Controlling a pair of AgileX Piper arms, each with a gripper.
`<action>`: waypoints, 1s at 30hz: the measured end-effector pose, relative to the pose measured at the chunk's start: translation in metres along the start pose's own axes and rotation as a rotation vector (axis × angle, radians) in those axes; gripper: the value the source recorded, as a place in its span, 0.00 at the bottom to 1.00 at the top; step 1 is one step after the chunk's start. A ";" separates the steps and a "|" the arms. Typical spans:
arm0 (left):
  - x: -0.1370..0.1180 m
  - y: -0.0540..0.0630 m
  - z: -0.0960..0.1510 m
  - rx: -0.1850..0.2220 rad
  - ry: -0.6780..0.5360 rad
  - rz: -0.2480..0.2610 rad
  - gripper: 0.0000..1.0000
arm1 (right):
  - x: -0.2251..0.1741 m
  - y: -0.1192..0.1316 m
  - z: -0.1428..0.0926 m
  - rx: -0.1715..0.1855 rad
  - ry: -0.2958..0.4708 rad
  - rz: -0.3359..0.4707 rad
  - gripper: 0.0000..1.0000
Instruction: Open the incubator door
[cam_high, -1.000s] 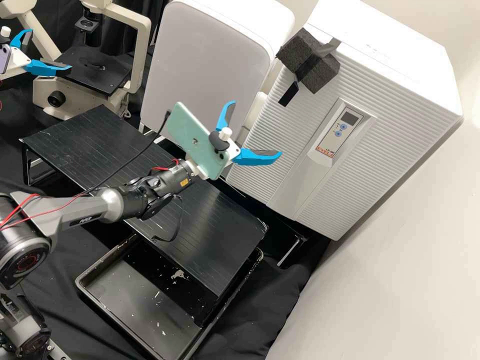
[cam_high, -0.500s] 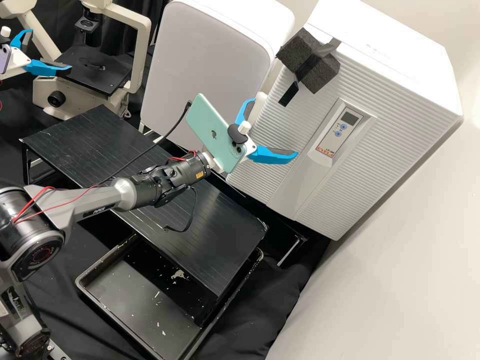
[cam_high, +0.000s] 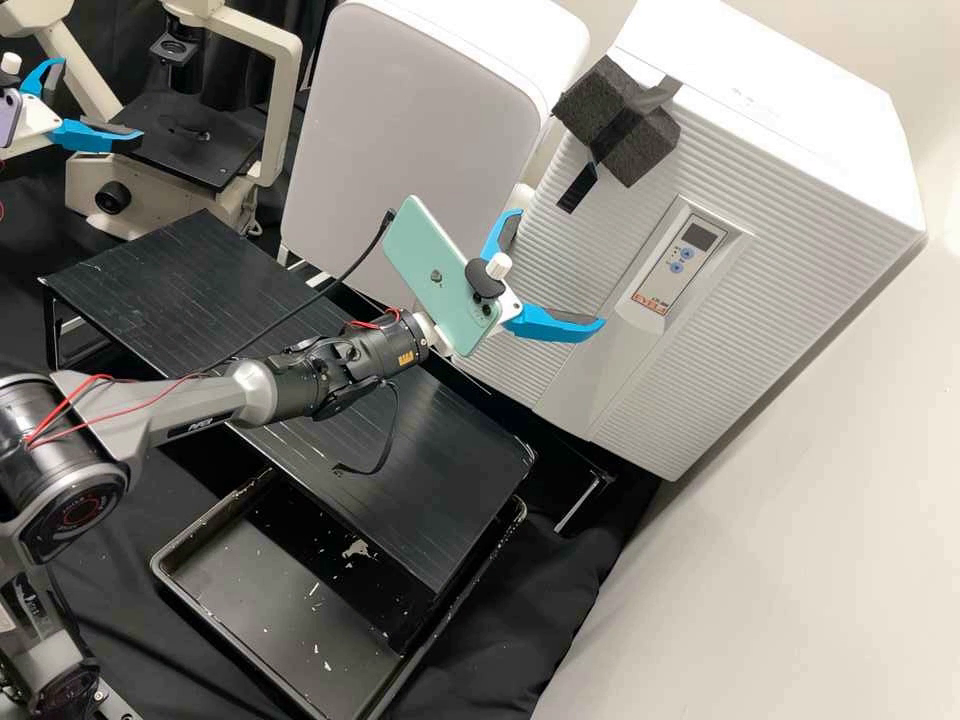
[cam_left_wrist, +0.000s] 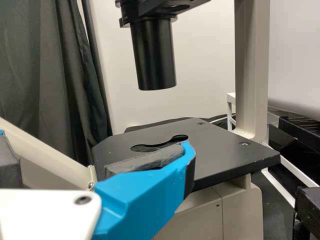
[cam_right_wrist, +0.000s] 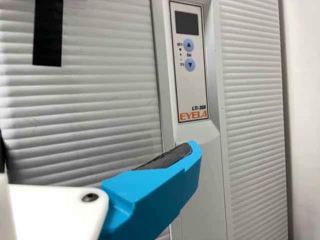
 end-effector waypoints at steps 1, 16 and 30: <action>0.000 0.000 0.000 0.000 0.000 0.000 1.00 | 0.000 0.000 0.000 0.000 0.000 0.000 0.00; 0.000 0.000 0.000 0.000 0.000 0.000 1.00 | 0.000 -0.001 0.000 -0.001 -0.003 -0.006 0.00; 0.000 0.000 0.000 0.000 0.000 0.000 1.00 | 0.000 -0.001 -0.001 -0.022 0.009 -0.016 0.00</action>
